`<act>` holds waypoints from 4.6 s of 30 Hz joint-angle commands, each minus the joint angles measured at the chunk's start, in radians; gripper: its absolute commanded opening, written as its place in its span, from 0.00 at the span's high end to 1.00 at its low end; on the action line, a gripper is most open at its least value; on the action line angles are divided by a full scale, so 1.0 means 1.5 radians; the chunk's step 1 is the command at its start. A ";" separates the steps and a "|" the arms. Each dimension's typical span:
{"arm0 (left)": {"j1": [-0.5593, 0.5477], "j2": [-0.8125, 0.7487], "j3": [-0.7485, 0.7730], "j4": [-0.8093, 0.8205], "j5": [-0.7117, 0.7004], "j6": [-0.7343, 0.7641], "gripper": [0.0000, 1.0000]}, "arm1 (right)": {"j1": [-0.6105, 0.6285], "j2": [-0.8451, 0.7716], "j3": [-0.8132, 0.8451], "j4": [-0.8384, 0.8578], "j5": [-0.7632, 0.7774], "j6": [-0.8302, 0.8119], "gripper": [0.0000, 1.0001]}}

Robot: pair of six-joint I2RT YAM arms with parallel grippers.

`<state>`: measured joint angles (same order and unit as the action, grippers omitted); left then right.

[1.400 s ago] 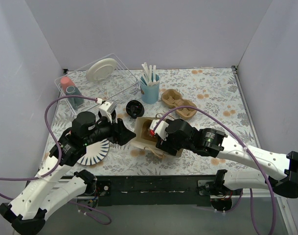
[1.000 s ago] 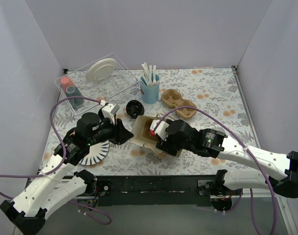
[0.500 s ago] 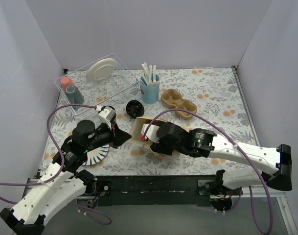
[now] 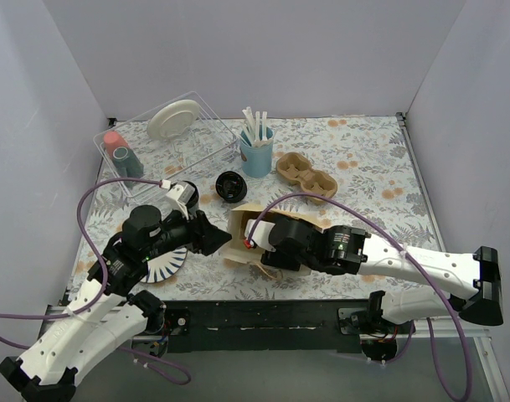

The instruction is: Pack the takeout coffee

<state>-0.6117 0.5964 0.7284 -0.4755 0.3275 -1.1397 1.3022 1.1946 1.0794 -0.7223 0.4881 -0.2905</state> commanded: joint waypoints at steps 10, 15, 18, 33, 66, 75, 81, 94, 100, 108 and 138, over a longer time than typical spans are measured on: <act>-0.001 0.022 0.027 0.018 0.059 0.020 0.65 | 0.013 -0.013 -0.013 0.015 0.045 0.029 0.58; -0.001 0.014 0.009 0.029 0.083 0.011 0.91 | 0.014 -0.021 -0.073 0.056 0.070 0.002 0.58; -0.001 0.000 -0.013 0.048 0.116 0.004 1.00 | 0.015 -0.046 -0.116 0.121 0.060 -0.062 0.58; -0.001 -0.042 -0.042 0.043 0.153 -0.025 1.00 | 0.016 0.054 -0.099 0.147 0.098 -0.050 0.58; -0.001 -0.064 -0.067 0.029 0.154 -0.045 1.00 | 0.028 0.031 -0.125 0.292 0.158 -0.131 0.60; -0.001 -0.072 -0.072 0.031 0.152 -0.046 1.00 | 0.026 0.036 -0.102 0.269 0.123 -0.107 0.60; -0.001 -0.079 -0.077 0.036 0.154 -0.047 1.00 | 0.025 -0.009 -0.107 0.249 0.103 -0.127 0.61; -0.001 -0.079 -0.092 0.066 0.182 -0.041 1.00 | 0.010 -0.073 -0.176 0.213 0.047 -0.189 0.59; -0.001 -0.065 -0.086 0.089 0.196 -0.025 1.00 | 0.008 -0.093 -0.205 0.229 0.065 -0.193 0.60; -0.001 -0.061 -0.095 0.098 0.212 -0.026 1.00 | 0.001 -0.099 -0.238 0.272 0.075 -0.219 0.60; -0.001 -0.075 -0.110 0.088 0.217 -0.039 1.00 | -0.016 -0.151 -0.239 0.272 0.061 -0.164 0.63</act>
<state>-0.6117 0.4931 0.5694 -0.3431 0.6437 -1.1946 1.2827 1.0313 0.7116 -0.3267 0.5949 -0.5800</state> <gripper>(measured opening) 0.010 0.774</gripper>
